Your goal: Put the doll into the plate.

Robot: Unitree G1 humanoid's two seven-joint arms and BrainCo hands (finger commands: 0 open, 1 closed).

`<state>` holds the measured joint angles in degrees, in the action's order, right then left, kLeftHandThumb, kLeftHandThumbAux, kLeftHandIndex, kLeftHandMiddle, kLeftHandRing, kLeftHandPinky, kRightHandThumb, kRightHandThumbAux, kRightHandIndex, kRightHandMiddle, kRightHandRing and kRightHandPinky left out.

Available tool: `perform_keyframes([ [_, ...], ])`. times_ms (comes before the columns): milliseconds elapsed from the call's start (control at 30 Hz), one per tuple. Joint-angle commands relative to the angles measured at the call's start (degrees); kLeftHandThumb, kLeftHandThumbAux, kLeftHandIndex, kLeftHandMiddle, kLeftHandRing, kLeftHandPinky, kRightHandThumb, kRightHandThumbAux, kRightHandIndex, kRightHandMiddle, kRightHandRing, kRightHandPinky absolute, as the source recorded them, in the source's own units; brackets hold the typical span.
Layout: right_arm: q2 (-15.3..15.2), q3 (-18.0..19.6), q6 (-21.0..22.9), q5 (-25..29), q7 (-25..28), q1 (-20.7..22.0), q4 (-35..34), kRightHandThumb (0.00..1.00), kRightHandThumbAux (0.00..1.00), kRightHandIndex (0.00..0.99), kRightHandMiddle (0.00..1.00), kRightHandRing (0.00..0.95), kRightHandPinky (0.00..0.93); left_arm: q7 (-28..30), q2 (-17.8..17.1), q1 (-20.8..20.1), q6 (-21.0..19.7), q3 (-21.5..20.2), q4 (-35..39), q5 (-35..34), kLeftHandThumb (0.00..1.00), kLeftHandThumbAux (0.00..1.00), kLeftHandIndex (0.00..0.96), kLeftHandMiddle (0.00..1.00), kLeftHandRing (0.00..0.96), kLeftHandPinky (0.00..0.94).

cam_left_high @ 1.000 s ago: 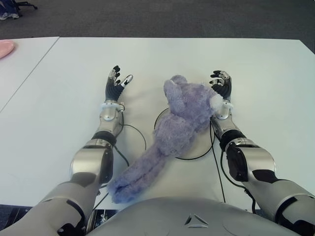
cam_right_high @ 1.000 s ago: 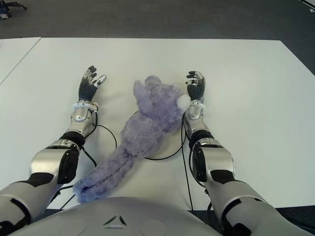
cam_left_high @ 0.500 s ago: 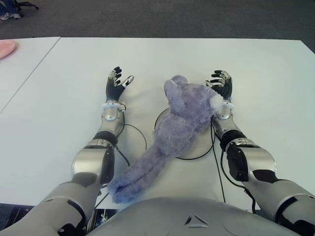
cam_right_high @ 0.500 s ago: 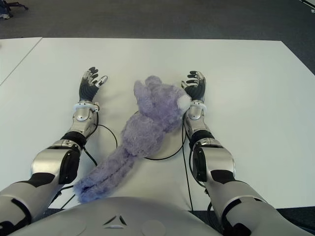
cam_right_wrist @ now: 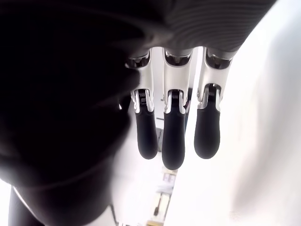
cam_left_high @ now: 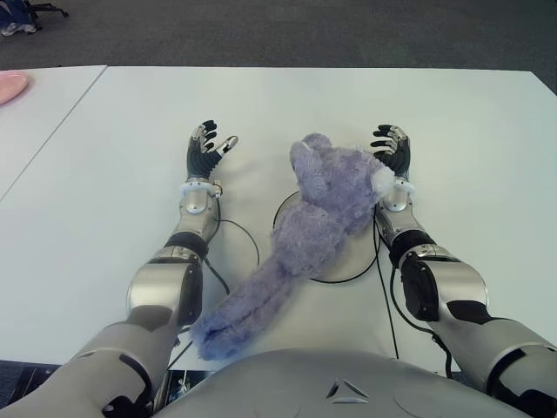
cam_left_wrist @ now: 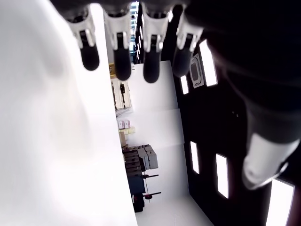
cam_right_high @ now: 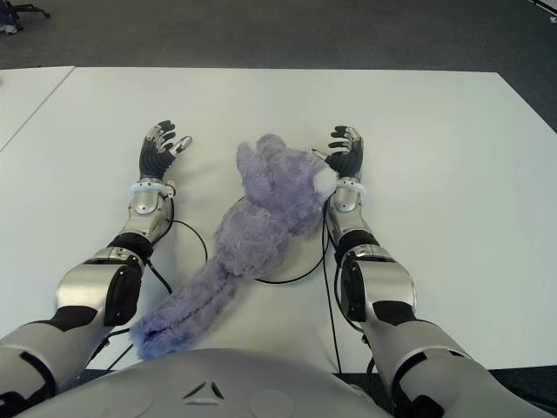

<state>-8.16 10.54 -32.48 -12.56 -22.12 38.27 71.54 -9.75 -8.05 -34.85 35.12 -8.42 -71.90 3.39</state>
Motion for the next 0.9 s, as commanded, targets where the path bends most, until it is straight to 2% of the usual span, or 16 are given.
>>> perform_keyframes([
  [33,2.91,-0.05,5.41,0.66,0.04,-11.77,6.43,0.0,0.995,0.302,0.354,0.44,0.487,0.47,4.0,10.63,-9.01,-0.12,-6.24,0.55,0.0,0.714,0.198,0.189,0.16,0.16],
  [233,2.94,-0.49,5.75,0.39,-0.35,-11.71,6.45,0.0,0.995,0.307,0.358,0.432,0.452,0.24,3.84,10.59,-9.34,0.01,-6.25,0.74,0.0,0.735,0.196,0.186,0.16,0.171],
  [533,3.09,-0.43,6.05,0.68,-0.16,-11.64,6.46,0.0,0.978,0.301,0.352,0.436,0.496,0.22,3.68,10.58,-9.58,0.1,-6.22,0.85,0.0,0.74,0.199,0.179,0.159,0.181],
  [900,3.17,-0.37,5.92,0.71,-0.34,-11.72,6.46,0.0,0.972,0.3,0.347,0.436,0.49,-0.24,3.43,10.61,-10.13,0.74,-6.22,1.44,0.0,0.739,0.199,0.178,0.158,0.174],
])
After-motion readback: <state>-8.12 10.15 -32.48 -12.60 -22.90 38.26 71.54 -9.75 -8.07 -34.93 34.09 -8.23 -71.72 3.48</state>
